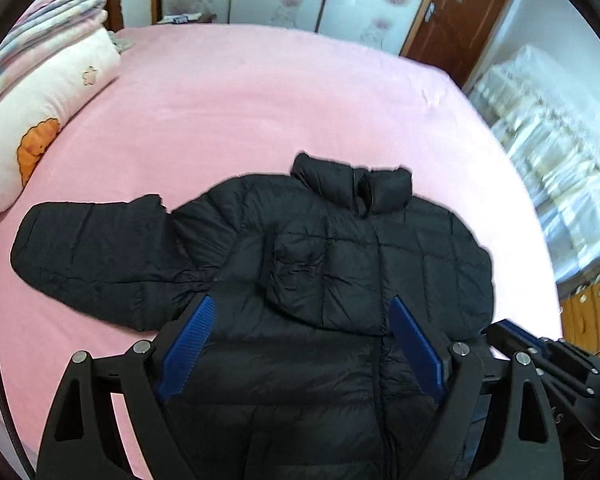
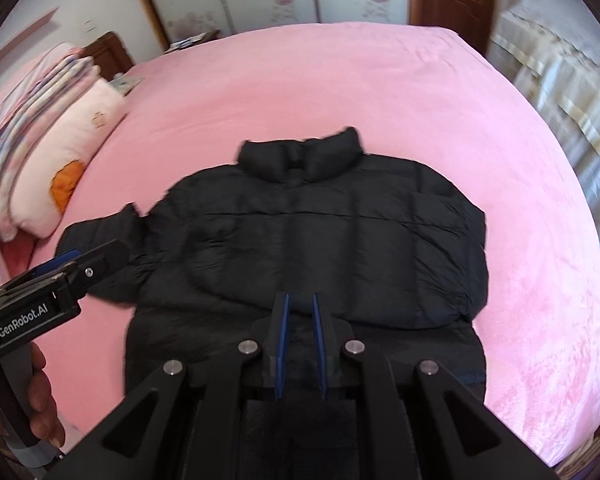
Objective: Fold large clothes
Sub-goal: 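Grasp the other sleeve with the left gripper and lift it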
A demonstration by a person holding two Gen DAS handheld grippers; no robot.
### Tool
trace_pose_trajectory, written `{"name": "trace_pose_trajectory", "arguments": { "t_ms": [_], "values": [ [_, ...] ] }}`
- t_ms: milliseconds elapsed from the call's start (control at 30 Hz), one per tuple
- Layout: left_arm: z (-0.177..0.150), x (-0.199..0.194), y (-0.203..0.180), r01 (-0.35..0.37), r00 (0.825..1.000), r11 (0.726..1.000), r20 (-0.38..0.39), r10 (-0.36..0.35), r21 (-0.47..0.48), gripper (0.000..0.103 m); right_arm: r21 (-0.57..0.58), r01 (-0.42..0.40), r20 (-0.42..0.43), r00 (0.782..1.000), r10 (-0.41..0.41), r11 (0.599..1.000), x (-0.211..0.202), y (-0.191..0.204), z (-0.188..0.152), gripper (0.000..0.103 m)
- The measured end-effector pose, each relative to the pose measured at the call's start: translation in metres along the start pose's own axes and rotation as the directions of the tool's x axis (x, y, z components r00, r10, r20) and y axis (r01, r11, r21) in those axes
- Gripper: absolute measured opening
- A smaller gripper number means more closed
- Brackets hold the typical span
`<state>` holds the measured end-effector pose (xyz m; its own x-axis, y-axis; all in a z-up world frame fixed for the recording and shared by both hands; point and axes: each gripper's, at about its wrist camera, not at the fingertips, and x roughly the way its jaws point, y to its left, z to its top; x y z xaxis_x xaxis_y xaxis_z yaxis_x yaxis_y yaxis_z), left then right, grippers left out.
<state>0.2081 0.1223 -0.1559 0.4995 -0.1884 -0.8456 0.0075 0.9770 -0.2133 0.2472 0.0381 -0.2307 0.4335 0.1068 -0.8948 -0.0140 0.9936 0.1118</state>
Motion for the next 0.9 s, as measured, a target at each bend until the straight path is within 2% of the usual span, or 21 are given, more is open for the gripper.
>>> {"name": "trace_pose_trajectory", "arguments": {
  "t_ms": [100, 267, 400, 600, 667, 767, 900],
  "values": [
    [-0.004, -0.02, 0.018, 0.025, 1.0, 0.999, 0.012, -0.025, -0.031, 0.088, -0.03, -0.017, -0.002, 1.0, 0.017, 0.999, -0.009, 0.018, 0.0, 0.011],
    [-0.006, -0.046, 0.048, 0.019, 0.998, 0.998, 0.064, -0.015, -0.065, 0.088, -0.08, -0.047, -0.002, 0.999, 0.047, 0.996, -0.014, 0.049, 0.004, 0.011],
    [-0.003, -0.062, 0.089, -0.01, 0.996, 0.988, 0.084, 0.023, -0.155, 0.088, -0.123, -0.089, 0.006, 0.996, 0.09, 0.988, -0.014, 0.083, 0.013, 0.011],
    [0.0, -0.066, 0.151, -0.098, 0.986, 0.971, 0.108, 0.124, -0.216, 0.088, -0.213, -0.142, 0.031, 0.988, 0.151, 0.967, -0.003, 0.14, 0.029, 0.011],
    [0.002, -0.062, 0.181, -0.126, 0.983, 0.956, 0.096, 0.156, -0.264, 0.088, -0.241, -0.165, 0.028, 0.984, 0.177, 0.956, 0.006, 0.158, 0.034, 0.013],
    [0.0, -0.054, 0.231, -0.15, 0.976, 0.919, 0.092, 0.196, -0.364, 0.088, -0.26, -0.211, 0.005, 0.975, 0.22, 0.942, 0.026, 0.185, 0.043, 0.013],
    [-0.007, -0.033, 0.308, -0.157, 0.972, 0.841, 0.068, 0.224, -0.517, 0.088, -0.285, -0.234, 0.0, 0.97, 0.244, 0.929, 0.049, 0.22, 0.053, 0.013]
  ]
}}
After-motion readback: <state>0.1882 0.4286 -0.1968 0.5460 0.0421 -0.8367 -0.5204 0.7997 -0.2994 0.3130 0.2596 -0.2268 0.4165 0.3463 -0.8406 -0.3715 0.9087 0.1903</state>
